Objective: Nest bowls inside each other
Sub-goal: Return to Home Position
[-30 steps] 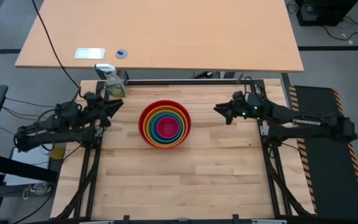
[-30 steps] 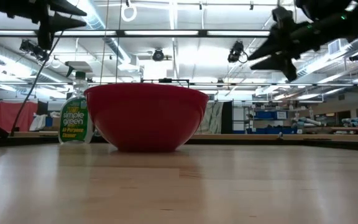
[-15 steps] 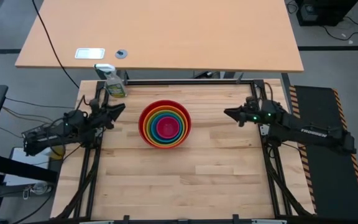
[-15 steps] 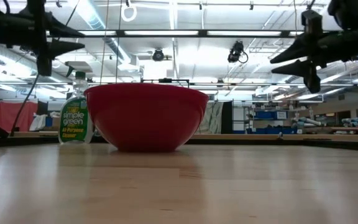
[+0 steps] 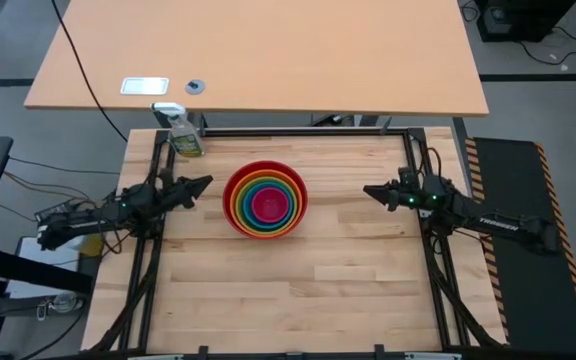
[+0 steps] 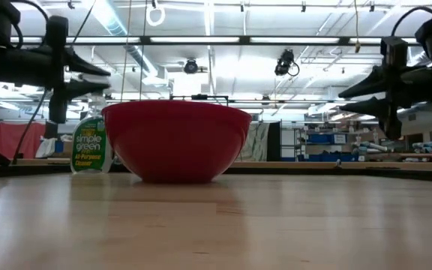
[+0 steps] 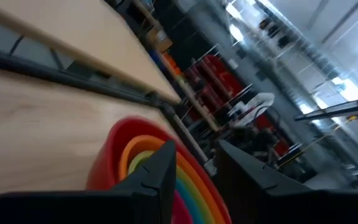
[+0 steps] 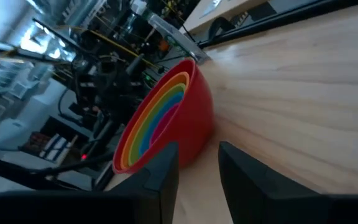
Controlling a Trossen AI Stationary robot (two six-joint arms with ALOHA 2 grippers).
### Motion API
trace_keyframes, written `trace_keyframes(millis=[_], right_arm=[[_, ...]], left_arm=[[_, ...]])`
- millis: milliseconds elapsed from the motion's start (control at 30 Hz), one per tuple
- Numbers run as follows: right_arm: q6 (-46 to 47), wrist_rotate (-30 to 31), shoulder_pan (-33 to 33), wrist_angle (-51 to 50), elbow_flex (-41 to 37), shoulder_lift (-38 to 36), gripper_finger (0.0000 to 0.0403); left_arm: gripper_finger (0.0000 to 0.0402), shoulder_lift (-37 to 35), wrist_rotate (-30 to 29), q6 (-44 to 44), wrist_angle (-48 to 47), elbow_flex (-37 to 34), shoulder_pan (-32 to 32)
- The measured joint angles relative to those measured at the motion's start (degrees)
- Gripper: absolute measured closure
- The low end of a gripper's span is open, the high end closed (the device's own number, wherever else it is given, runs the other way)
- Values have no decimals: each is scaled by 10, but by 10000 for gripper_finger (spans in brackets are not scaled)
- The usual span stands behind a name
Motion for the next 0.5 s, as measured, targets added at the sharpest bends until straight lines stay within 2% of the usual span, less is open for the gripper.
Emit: trace_keyframes(millis=[367,433,500], right_arm=[[-52,9,12,1,-1,4,281],[-50,20,12,-1,-1,6,281],[-59,20,12,-1,-1,6,281]], left_arm=[[286,0,-20,-21,-11,0,0],[286,0,-18,8,-11,0,0],[286,0,-16,88,-11,0,-1]])
